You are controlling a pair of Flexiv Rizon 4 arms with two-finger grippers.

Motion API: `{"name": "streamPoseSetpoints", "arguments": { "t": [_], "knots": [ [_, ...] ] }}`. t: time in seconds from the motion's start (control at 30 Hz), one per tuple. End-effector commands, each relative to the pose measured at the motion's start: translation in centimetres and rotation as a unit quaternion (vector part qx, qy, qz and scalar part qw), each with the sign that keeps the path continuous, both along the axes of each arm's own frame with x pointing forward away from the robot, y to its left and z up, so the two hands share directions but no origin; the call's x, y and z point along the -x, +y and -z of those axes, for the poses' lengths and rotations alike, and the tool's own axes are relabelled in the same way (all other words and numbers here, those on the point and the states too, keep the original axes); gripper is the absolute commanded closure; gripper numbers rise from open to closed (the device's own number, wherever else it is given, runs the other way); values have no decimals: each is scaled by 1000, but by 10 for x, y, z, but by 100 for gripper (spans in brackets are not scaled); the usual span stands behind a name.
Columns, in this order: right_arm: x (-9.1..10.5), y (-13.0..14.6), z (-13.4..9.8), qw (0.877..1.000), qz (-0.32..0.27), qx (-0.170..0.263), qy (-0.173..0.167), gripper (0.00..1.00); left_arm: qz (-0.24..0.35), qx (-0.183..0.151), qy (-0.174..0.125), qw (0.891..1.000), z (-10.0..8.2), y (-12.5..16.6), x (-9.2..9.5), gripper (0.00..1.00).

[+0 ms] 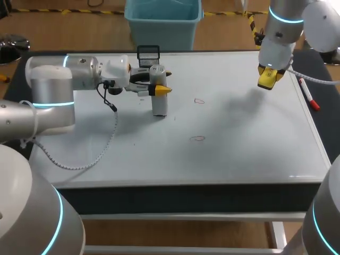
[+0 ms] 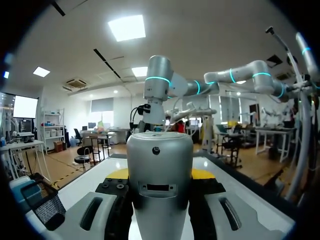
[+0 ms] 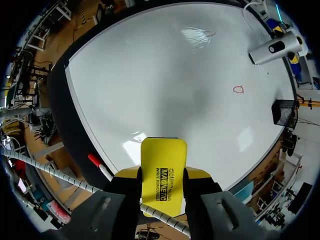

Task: Pick up the inspection probe, press it on each red-marked spot on the whiteboard one by one, put down the probe, pick up the eraser, and wipe off all the red marks.

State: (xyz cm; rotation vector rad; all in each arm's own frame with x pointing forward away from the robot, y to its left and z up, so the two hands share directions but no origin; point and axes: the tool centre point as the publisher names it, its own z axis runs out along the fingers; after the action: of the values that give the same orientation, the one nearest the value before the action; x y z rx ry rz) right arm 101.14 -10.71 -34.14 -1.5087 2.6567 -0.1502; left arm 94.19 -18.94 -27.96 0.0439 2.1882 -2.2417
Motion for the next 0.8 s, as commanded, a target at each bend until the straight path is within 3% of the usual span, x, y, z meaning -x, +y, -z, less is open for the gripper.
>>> {"name": "streamPoseSetpoints", "arguments": {
  "t": [0.03, 0.8],
  "knots": [
    [0, -1, -1, 1000, -1, 2, 0, 100, 3, 1, 1, 1000, 2, 0, -2, 100],
    [0, -1, -1, 1000, -1, 2, 0, 100, 6, -4, 5, 1000, 8, -1, -4, 100]
  ]
}}
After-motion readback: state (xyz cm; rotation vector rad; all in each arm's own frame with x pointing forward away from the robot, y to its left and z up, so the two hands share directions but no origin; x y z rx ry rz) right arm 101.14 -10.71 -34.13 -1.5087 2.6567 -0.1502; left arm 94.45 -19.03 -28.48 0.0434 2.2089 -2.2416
